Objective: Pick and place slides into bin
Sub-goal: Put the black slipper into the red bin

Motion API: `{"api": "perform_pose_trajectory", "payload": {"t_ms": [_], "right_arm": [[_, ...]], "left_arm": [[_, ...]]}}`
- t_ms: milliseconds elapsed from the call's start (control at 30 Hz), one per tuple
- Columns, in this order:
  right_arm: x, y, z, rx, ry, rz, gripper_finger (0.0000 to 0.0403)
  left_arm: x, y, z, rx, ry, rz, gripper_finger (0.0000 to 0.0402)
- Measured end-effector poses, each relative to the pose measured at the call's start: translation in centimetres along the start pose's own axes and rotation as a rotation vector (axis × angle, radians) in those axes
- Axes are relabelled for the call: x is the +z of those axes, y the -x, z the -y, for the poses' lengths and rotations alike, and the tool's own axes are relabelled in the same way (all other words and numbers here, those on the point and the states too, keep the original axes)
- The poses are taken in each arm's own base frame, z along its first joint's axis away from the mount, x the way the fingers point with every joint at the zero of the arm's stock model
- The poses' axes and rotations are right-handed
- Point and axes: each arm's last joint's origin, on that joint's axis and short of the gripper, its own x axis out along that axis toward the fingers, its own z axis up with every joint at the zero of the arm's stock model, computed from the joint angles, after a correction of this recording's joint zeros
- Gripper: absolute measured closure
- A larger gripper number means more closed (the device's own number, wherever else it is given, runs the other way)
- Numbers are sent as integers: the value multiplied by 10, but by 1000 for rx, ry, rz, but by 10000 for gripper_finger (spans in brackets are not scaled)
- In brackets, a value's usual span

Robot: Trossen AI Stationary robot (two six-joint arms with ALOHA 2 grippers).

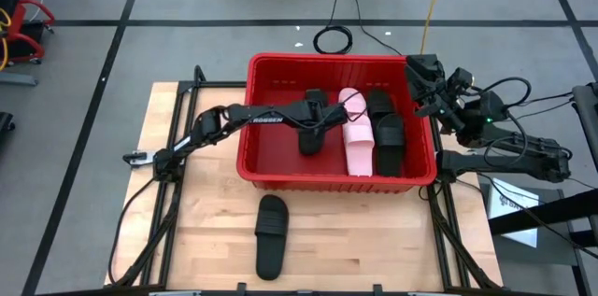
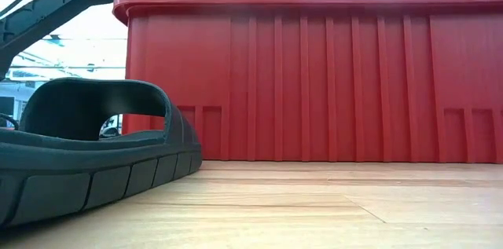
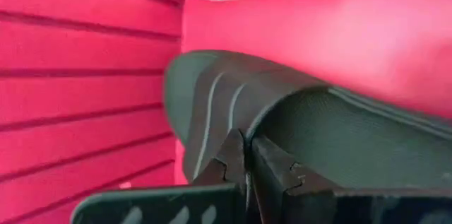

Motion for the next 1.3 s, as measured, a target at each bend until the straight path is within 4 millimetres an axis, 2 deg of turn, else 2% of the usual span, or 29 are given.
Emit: {"api": "perform_pose_trajectory", "payload": {"t_ms": [367, 900, 1300], "right_arm": [[-1, 0, 1, -30, -3, -3, 190], [-1, 0, 1, -30, -4, -3, 190], [-2, 0, 1, -32, -1, -10, 190]], "left_arm": [[14, 4, -7, 44, -28, 121, 397], [10, -2, -15, 36, -1, 109, 397], [15, -1, -16, 0, 37, 167, 396]]}}
